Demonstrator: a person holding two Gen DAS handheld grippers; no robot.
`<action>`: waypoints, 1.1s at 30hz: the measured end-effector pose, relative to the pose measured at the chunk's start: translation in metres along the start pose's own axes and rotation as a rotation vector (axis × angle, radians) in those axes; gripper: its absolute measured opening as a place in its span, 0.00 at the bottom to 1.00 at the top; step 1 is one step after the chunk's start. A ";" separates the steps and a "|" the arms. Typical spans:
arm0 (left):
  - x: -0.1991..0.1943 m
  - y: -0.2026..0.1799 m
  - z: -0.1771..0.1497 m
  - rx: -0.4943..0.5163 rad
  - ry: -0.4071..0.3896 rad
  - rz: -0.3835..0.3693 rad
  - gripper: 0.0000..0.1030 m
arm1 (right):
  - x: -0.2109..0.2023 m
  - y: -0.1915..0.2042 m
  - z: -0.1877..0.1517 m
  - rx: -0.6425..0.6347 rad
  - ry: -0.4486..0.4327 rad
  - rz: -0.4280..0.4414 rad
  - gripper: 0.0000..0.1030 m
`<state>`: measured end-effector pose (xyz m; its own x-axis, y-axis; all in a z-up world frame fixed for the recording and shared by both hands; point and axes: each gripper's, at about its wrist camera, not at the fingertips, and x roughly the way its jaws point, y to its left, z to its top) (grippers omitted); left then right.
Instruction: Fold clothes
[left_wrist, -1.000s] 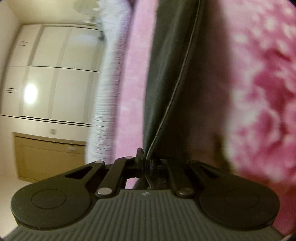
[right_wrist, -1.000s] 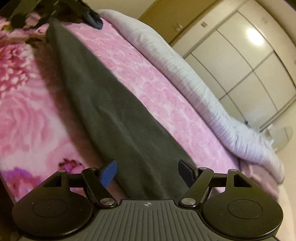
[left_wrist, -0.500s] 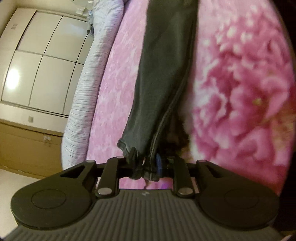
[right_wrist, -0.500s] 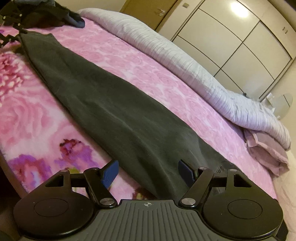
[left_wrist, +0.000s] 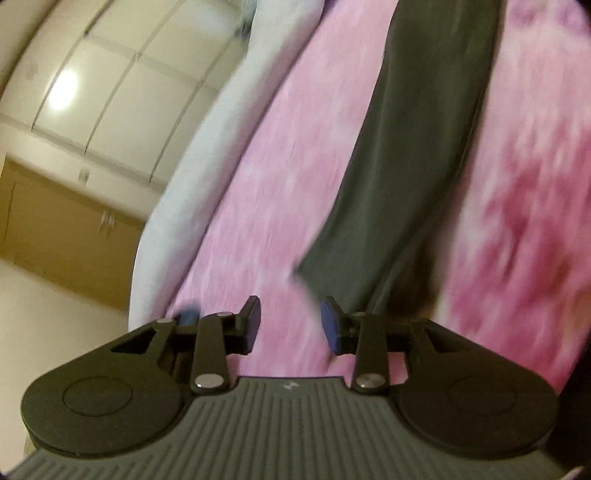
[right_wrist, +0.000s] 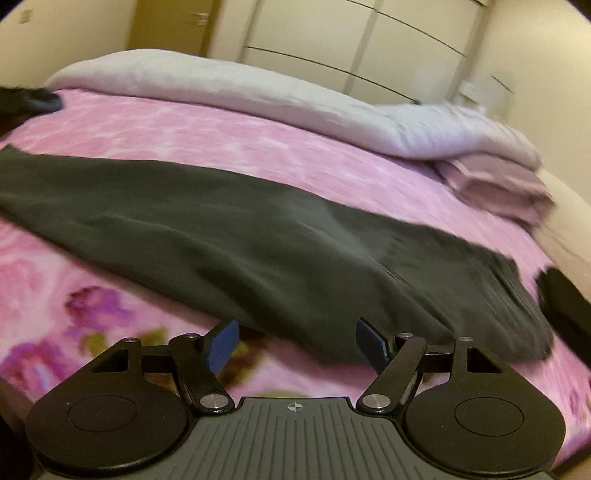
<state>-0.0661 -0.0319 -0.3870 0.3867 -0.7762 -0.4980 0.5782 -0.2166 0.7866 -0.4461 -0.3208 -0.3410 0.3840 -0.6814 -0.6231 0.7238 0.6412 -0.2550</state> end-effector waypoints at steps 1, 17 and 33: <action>0.000 -0.008 0.018 0.009 -0.052 -0.026 0.37 | -0.002 -0.004 -0.003 0.007 0.003 -0.014 0.71; 0.040 -0.179 0.270 0.368 -0.507 -0.390 0.16 | 0.002 -0.076 -0.026 0.315 0.010 0.110 0.71; 0.055 -0.120 0.297 0.133 -0.456 -0.516 0.06 | -0.002 -0.078 -0.024 0.302 -0.036 0.197 0.17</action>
<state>-0.3276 -0.2249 -0.4002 -0.2702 -0.7194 -0.6399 0.5028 -0.6722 0.5434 -0.5175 -0.3609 -0.3371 0.5490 -0.5709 -0.6105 0.7687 0.6316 0.1007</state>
